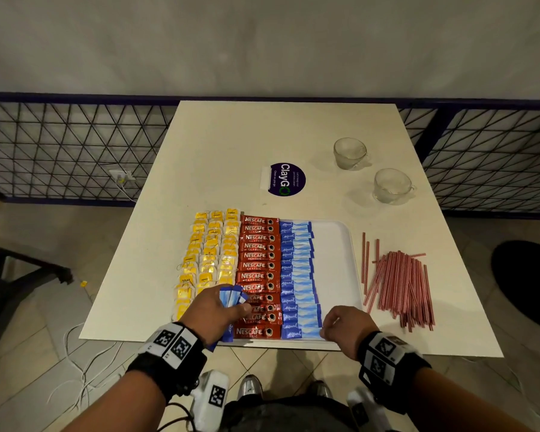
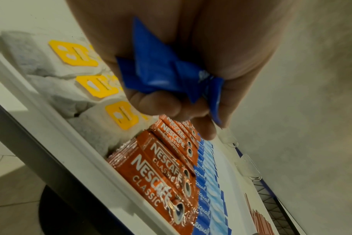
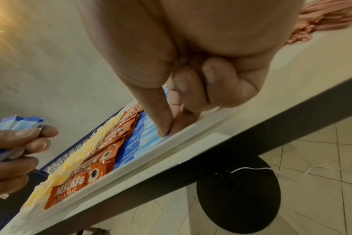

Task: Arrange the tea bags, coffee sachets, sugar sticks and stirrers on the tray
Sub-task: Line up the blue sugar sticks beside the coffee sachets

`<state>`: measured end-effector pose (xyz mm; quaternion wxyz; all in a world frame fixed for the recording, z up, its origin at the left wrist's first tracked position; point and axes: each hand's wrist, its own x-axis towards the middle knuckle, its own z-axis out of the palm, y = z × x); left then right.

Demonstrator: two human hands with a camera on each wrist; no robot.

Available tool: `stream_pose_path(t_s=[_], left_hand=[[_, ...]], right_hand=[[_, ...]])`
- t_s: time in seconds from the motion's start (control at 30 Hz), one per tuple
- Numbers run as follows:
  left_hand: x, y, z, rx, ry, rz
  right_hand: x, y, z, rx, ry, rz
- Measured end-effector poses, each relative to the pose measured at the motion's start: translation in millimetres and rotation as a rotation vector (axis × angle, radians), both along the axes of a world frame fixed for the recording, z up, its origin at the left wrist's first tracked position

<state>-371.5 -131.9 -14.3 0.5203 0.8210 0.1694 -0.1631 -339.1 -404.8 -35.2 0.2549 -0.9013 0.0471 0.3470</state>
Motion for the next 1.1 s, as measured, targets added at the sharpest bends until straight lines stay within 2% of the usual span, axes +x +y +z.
stream_pose_path(t_s=[0.2,0.4,0.5,0.63,0.8,0.93,1.0,1.1], left_hand=[[0.0,0.7,0.6,0.039,-0.014,-0.005],[1.2,0.2,4.5,0.01,-0.01,-0.022],[2.0,-0.3,10.6,-0.037,0.034,-0.023],[8.2,-3.0,17.5,-0.058,0.038,-0.051],[26.3,-9.3,42.5,-0.062,-0.103,-0.2],[36.7,-3.6,55.5,-0.116,-0.172,-0.233],[39.7,4.4,59.8,-0.144,-0.17,-0.245],[43.5,20.7,63.5,-0.209,-0.133,-0.201]], right_hand=[[0.7,3.2,-2.5,-0.031,-0.027,0.047],[0.7,1.5,-4.3,-0.021,-0.04,-0.012],[4.7,3.7,6.1,-0.026,-0.118,-0.033],[16.1,30.4,43.8,0.165,-0.232,0.068],[28.3,82.7,81.9,0.493,-0.148,0.084],[31.5,104.4,89.9,0.524,-0.168,0.121],[32.7,109.1,88.2,0.569,-0.18,0.056],[34.5,111.0,86.2,0.695,-0.142,-0.162]])
